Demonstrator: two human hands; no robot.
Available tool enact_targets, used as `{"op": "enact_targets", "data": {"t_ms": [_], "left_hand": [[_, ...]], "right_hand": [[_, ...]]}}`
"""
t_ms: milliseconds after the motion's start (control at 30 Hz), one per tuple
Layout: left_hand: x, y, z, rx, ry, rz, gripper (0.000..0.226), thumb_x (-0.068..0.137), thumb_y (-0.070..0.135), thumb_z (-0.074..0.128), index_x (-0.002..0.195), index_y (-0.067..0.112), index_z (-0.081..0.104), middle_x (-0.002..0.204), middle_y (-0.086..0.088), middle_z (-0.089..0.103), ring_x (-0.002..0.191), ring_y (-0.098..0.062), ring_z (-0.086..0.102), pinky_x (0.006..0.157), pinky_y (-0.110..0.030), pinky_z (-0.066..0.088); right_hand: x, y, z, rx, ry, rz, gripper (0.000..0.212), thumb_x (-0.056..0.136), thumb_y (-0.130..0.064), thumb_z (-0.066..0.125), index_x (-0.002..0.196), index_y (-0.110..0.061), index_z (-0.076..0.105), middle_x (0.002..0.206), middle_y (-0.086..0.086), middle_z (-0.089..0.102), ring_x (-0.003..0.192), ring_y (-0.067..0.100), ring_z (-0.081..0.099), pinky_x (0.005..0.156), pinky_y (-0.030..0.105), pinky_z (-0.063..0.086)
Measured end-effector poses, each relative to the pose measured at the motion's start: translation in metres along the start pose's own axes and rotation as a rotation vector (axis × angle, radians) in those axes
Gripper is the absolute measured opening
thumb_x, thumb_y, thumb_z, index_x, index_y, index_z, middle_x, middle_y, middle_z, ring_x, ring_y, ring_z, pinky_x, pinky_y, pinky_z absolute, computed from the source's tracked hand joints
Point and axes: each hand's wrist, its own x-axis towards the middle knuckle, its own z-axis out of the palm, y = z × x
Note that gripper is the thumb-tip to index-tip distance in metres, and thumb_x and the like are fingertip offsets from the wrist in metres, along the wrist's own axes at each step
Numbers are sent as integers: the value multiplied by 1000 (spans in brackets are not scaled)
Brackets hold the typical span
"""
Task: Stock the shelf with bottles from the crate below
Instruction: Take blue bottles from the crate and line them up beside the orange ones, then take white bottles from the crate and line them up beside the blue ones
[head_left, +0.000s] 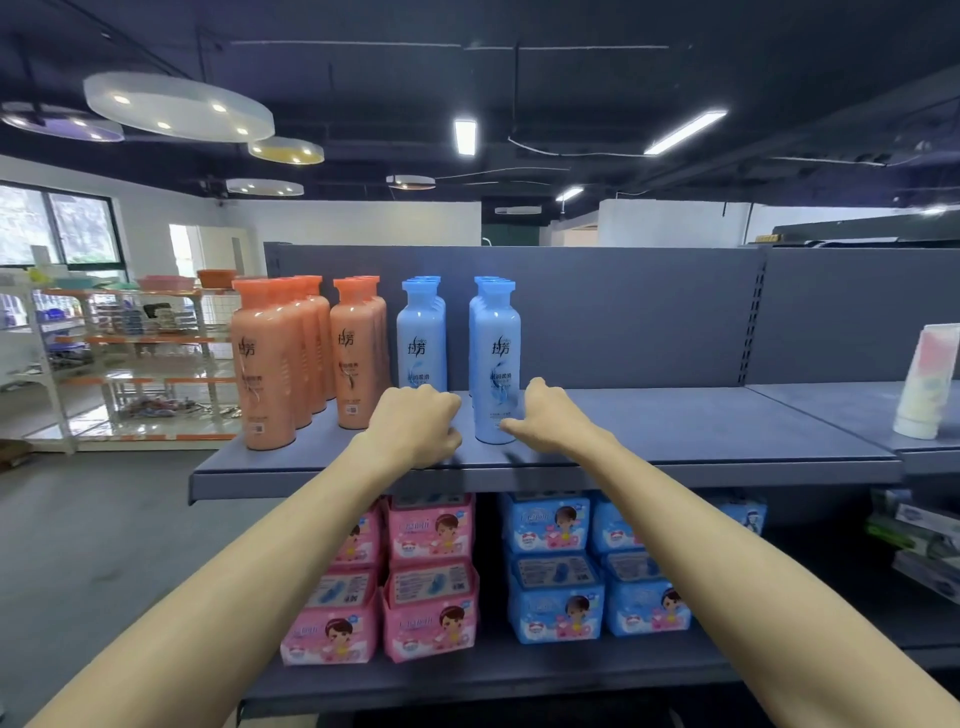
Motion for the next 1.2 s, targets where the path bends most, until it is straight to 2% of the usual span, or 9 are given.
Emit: {"op": "enact_targets", "data": {"t_ms": [133, 233, 433, 533, 633, 733, 933, 1100, 1200], "left_hand": [[-5, 16, -8, -8, -19, 15, 21, 87, 34, 51, 98, 16, 54, 94, -7, 63, 81, -31, 60, 62, -32, 36], [-7, 27, -12, -21, -11, 27, 28, 88, 36, 52, 106, 17, 57, 97, -6, 64, 87, -30, 62, 66, -32, 40], [-17, 49, -19, -4, 17, 54, 28, 88, 36, 51, 106, 16, 57, 99, -7, 64, 88, -31, 62, 65, -32, 36], [-28, 64, -18, -10, 26, 70, 22, 86, 32, 51, 98, 15, 56, 95, -6, 65, 87, -32, 63, 62, -32, 35], [-45, 82, -13, -31, 25, 81, 15, 84, 32, 51, 83, 18, 45, 89, -4, 66, 81, -32, 63, 58, -31, 33], [-67, 102, -1, -65, 4, 108, 14, 84, 33, 51, 84, 19, 48, 92, -4, 66, 86, -32, 63, 59, -31, 34], [-118, 149, 40, -159, -159, 118, 18, 85, 31, 52, 94, 16, 52, 95, -5, 65, 88, -33, 62, 61, -33, 33], [-173, 195, 97, -275, -310, 173, 17, 85, 30, 50, 95, 16, 53, 95, -6, 65, 87, -32, 63, 60, -32, 35], [-209, 223, 134, -336, -424, 201, 20, 85, 32, 49, 95, 16, 55, 97, -5, 66, 89, -30, 63, 60, -32, 35]], "right_hand": [[-16, 6, -8, -22, -2, -16, 39, 94, -34, 63, 111, -8, 40, 99, 8, 49, 65, 13, 44, 48, 25, 32], [-27, 13, -12, -66, 8, -41, 36, 94, -32, 63, 108, -10, 39, 102, 10, 49, 63, 14, 44, 49, 27, 32], [-54, 28, -17, -220, 47, -113, 33, 94, -27, 61, 115, -6, 44, 96, 10, 52, 81, 28, 54, 62, 35, 45], [-67, 37, -13, -291, 72, -170, 37, 95, -27, 59, 121, -5, 47, 105, 12, 58, 92, 32, 58, 71, 38, 47], [-85, 51, -4, -343, 117, -238, 37, 95, -27, 56, 125, -6, 50, 114, 11, 60, 103, 33, 58, 81, 40, 49], [-104, 72, 12, -347, 119, -282, 34, 94, -28, 55, 122, -9, 52, 116, 10, 61, 108, 31, 58, 87, 42, 49], [-143, 127, 66, -339, -51, -202, 34, 94, -31, 57, 121, -10, 51, 119, 10, 59, 109, 31, 57, 85, 41, 50], [-193, 174, 135, -325, -274, -69, 44, 94, -31, 60, 131, -11, 50, 126, 12, 58, 114, 34, 56, 91, 45, 49], [-225, 200, 180, -296, -392, 44, 37, 91, -25, 57, 125, -10, 54, 122, 15, 61, 111, 37, 59, 88, 43, 51]]}}
